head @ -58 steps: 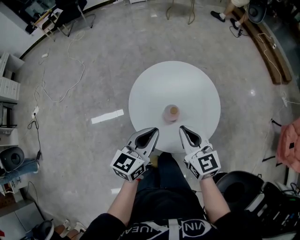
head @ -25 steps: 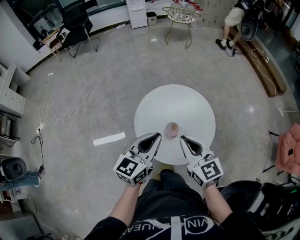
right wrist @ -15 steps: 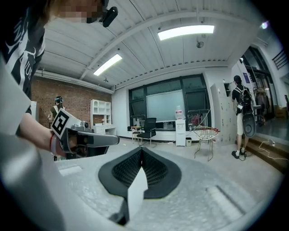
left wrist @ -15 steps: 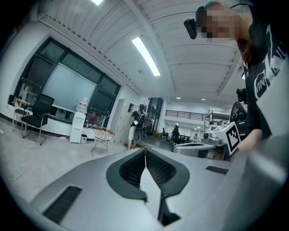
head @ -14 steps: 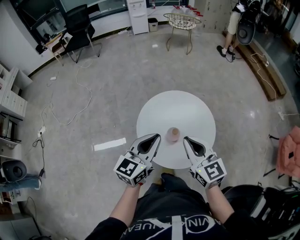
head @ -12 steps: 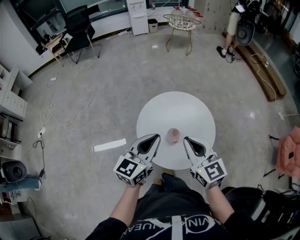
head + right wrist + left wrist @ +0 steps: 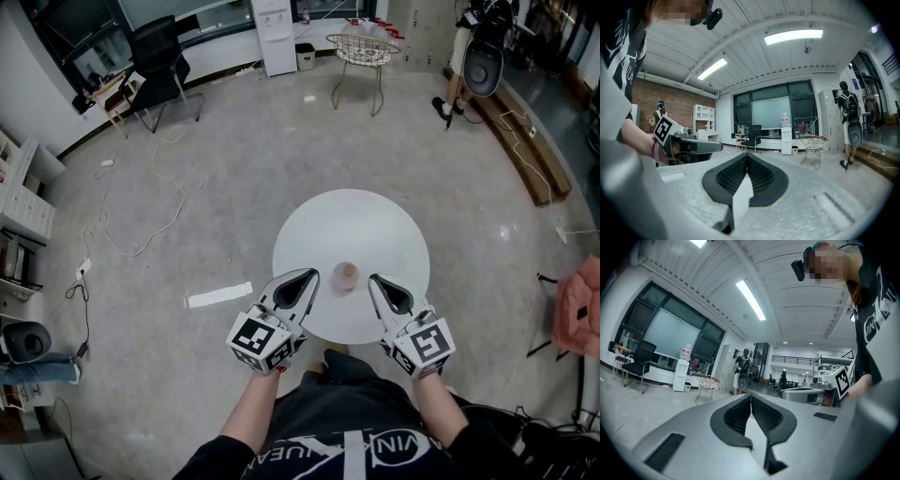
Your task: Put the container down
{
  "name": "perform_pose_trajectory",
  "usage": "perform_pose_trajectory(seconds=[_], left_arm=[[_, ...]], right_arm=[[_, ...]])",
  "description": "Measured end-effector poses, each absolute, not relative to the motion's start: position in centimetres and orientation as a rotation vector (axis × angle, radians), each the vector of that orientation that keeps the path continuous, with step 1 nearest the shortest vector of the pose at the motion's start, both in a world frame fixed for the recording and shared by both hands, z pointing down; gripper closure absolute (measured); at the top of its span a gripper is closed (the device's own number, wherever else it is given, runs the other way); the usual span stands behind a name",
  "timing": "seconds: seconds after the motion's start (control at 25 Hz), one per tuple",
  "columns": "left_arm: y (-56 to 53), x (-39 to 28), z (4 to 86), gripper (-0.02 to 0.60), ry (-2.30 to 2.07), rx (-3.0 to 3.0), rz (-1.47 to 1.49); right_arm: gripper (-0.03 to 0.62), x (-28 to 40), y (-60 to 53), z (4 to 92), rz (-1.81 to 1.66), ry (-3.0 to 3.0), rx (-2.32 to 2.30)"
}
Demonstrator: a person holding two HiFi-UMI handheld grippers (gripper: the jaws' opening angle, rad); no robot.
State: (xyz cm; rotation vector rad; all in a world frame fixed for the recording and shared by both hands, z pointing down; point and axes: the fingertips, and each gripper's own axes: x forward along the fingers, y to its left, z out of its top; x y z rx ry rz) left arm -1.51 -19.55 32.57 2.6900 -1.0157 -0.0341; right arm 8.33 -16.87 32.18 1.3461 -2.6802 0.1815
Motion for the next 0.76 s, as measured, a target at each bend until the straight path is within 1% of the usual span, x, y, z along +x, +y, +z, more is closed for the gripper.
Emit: perform_pose_trajectory(seconds=[0.76], left_arm=[[-21.4,-1.6,32.8,0.566,-1.066,2.664,-0.017]], right_arm=[[0.588,10.0,-18.5,32.7,0.214,-2.668,1.333]])
